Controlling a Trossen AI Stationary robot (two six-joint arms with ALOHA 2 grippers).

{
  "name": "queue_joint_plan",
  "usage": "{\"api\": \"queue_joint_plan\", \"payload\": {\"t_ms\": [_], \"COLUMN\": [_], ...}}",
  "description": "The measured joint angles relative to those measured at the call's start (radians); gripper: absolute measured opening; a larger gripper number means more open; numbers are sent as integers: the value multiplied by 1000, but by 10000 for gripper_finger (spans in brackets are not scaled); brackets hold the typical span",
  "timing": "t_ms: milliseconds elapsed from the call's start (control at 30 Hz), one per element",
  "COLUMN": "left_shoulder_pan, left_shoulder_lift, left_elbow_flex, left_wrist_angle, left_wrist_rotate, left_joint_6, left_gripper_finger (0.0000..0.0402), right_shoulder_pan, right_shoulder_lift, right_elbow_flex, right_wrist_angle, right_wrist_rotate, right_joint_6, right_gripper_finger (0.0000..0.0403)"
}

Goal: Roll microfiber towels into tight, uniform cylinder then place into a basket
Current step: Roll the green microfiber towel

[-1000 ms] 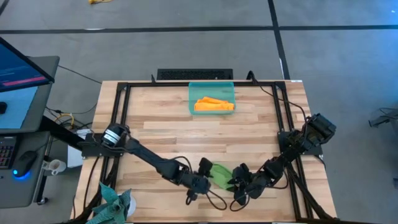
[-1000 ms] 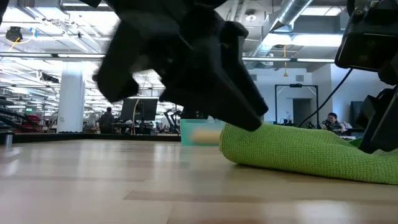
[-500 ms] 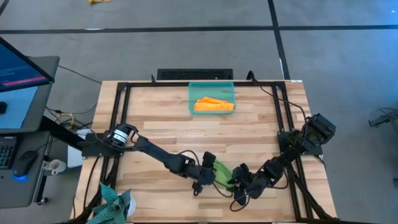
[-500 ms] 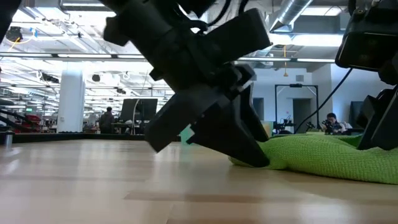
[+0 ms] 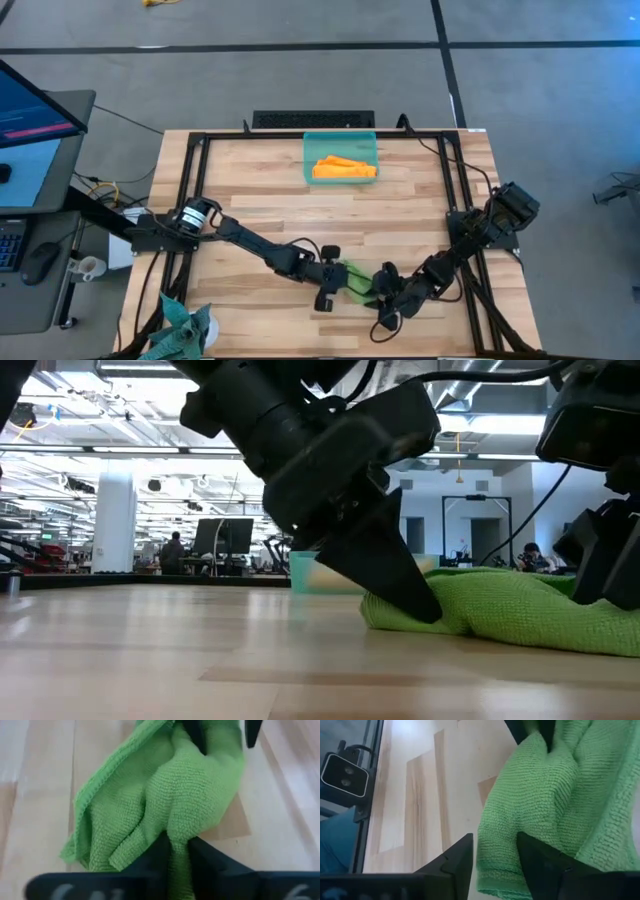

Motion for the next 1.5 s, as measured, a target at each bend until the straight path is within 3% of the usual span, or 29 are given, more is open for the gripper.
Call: {"api": "queue_joint_plan", "payload": {"t_ms": [167,500,700,800,933,1100,1367,1500], "left_shoulder_pan": [0,-3,3,12,29,54,68,69], "left_shoulder_lift": [0,2,8,8,8,9,10,10], "left_elbow_flex": [0,39,73,88,100,100,100,100], "left_wrist_angle": [1,-44,-76,-102,-122,-115,-114,-114], "left_wrist_rotate": [16,174,233,245,277,341,350,360], "left_joint_6": [-127,-289,-397,-435,-476,-504,-515,-520], "left_gripper_finger": [10,34,20,23,25,24,26,26], "right_shoulder_pan": [1,53,110,113,99,100,86,87], "right_shoulder_lift": [-42,-275,-332,-323,-304,-275,-273,-273], "right_elbow_flex": [-1,-3,-1,-1,-1,-1,0,0], "right_wrist_angle": [-52,-275,-256,-243,-166,-57,-90,-91], "right_wrist_rotate": [-6,9,134,130,39,-40,-33,40], "right_joint_6": [-3,-143,-380,-459,-578,-655,-656,-655], "right_gripper_finger": [154,110,108,108,109,138,233,249]}}
